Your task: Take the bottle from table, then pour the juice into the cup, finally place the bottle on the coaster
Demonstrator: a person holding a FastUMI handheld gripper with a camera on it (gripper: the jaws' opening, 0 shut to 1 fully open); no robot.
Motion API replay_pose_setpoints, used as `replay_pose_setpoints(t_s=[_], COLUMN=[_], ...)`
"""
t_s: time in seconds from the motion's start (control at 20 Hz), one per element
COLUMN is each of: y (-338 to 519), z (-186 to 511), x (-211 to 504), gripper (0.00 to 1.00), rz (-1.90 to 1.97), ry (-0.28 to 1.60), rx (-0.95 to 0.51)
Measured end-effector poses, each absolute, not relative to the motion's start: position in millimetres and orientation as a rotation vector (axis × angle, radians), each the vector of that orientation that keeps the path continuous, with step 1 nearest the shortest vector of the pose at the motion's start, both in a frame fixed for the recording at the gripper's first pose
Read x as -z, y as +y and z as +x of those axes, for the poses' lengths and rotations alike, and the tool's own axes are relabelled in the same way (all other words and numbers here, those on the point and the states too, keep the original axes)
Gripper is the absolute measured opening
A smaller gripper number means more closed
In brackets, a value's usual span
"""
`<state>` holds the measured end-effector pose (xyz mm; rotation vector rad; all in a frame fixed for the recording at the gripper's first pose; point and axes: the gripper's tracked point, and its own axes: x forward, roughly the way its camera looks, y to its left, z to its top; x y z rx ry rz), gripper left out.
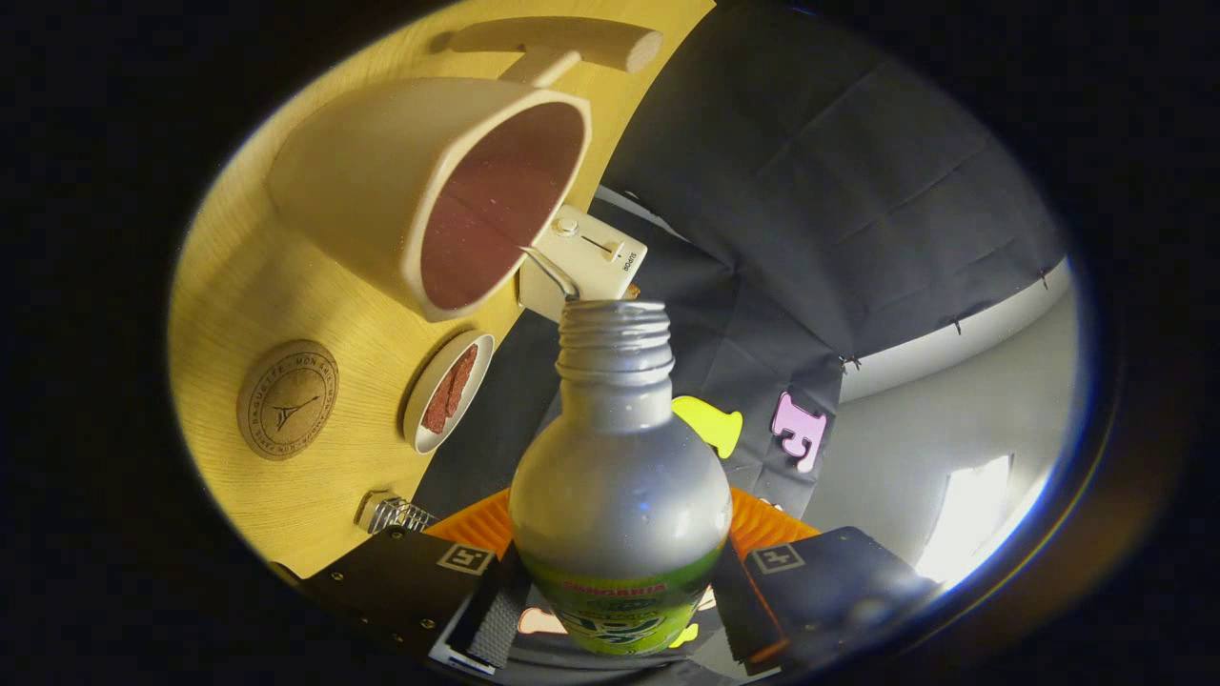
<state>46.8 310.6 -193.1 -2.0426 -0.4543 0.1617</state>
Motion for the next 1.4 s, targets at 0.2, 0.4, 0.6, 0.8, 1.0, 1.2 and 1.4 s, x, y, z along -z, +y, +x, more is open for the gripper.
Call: replay_pose_setpoints(t_s=[0.2,0.4,0.6,0.8,1.0,1.2,1.4], y=[311.0,313.7,314.1,318.3,323.1,326.0,330.4], z=[45.7,45.7,45.4,41.2,39.3,40.3,41.1], x=[191.1,188.3,187.2,188.8,192.1,192.9,194.8], gripper=[0.82,0.82,0.82,0.82,0.82,0.82,0.82], rz=[-2.073,-2.105,-2.118,-2.135,-2.155,-2.166,-2.164], ry=[-0.458,-0.475,-0.485,-0.498,-0.516,-0.527,-0.531], rx=[-0.153,-0.151,-0.150,-0.158,-0.160,-0.164,-0.161])
